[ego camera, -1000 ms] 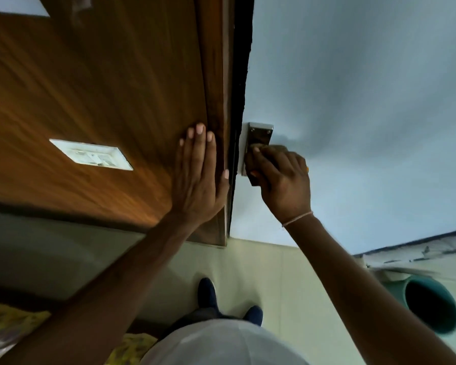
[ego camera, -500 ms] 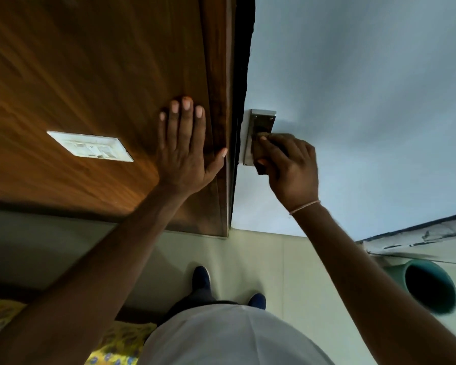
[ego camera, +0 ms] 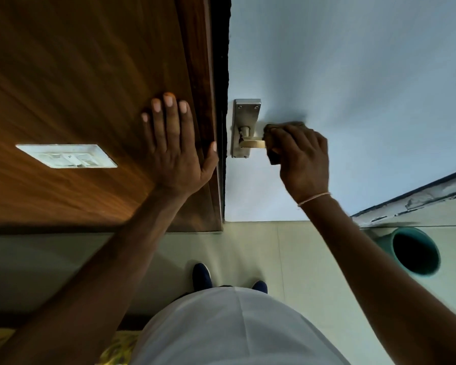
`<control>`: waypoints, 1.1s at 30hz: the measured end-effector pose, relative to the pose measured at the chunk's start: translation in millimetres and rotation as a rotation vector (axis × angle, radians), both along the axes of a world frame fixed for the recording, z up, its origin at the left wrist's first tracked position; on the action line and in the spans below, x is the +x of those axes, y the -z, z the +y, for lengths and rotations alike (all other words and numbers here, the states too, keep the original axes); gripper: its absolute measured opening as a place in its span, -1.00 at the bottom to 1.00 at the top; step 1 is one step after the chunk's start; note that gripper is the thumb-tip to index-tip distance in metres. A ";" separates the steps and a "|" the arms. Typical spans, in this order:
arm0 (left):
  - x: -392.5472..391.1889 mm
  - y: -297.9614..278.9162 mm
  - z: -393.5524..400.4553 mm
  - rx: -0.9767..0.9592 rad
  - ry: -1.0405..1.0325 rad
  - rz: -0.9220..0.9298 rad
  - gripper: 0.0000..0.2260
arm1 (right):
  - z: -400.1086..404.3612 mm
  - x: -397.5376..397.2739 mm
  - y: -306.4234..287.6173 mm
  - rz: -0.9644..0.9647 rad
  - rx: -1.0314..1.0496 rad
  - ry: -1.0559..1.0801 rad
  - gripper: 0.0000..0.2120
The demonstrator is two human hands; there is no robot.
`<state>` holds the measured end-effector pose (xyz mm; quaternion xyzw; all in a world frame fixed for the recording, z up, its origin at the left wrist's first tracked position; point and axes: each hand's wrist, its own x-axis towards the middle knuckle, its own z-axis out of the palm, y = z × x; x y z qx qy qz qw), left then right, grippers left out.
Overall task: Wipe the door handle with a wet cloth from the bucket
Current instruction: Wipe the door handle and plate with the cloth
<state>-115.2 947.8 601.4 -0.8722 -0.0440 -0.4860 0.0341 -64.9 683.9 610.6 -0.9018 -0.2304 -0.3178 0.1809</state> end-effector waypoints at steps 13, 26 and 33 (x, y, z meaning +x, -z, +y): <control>-0.7 1.8 -6.5 -0.045 0.005 0.013 -0.19 | 14.9 1.0 -3.7 0.014 -0.039 -0.010 -0.70; -1.1 3.9 -3.5 -0.019 0.009 0.006 -0.16 | 21.4 -4.1 -5.5 0.010 -0.059 -0.030 -0.72; 1.0 3.6 -0.2 -0.004 0.001 -0.001 -0.19 | -2.0 0.8 -4.0 0.034 -0.059 0.017 -0.74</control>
